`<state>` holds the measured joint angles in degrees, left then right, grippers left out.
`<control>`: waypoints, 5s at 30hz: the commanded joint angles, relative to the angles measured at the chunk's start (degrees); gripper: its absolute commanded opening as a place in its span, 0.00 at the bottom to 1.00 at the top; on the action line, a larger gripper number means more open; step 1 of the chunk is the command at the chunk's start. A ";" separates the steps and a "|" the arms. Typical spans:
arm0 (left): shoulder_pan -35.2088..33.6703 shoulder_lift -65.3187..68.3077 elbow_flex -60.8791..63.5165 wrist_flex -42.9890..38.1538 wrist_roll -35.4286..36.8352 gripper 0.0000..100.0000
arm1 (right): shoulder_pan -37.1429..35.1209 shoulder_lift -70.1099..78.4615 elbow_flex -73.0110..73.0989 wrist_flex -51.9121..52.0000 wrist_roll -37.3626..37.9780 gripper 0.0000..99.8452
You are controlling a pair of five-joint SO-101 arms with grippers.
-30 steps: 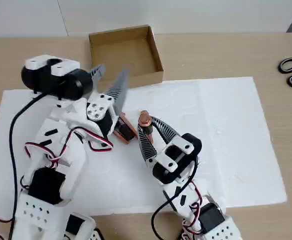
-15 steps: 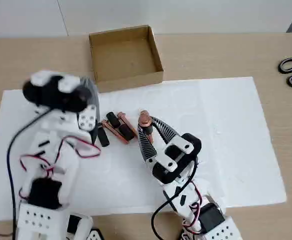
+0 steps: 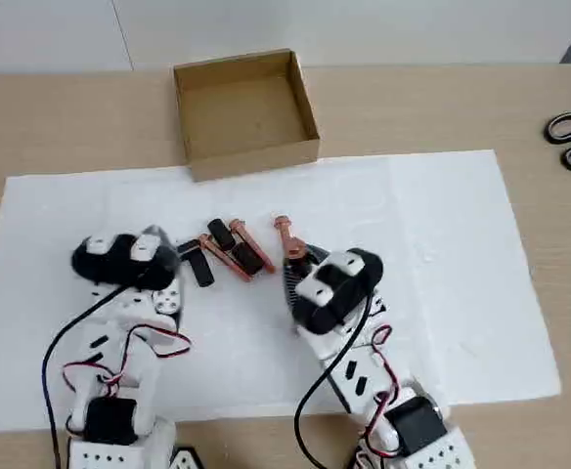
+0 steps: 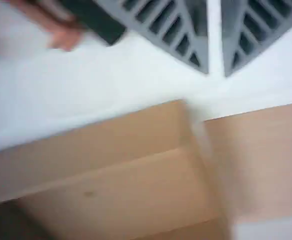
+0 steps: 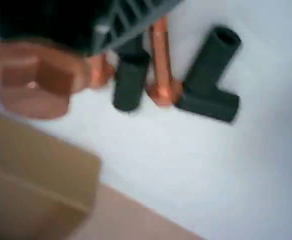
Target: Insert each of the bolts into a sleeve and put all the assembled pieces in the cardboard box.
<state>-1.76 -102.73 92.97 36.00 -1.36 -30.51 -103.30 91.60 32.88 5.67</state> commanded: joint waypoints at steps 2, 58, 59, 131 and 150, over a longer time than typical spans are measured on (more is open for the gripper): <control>-2.81 -0.97 2.24 -1.14 0.35 0.01 | 5.49 -0.48 -5.80 4.09 -0.26 0.00; -2.55 -0.97 3.12 15.30 0.09 0.01 | 3.30 102.81 -88.79 -8.48 -0.62 0.00; -2.55 -0.97 3.12 15.30 0.09 0.01 | 3.30 105.19 -91.25 -8.48 -0.70 0.00; -2.46 -0.97 3.12 15.21 0.09 0.01 | 5.41 168.84 -163.34 2.33 -5.80 0.14; -2.46 -0.97 3.12 15.21 0.09 0.01 | 5.76 168.92 -182.15 26.77 -5.10 0.21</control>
<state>-3.96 -103.16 96.31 50.95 -1.45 -25.05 67.34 -83.16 50.90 -0.04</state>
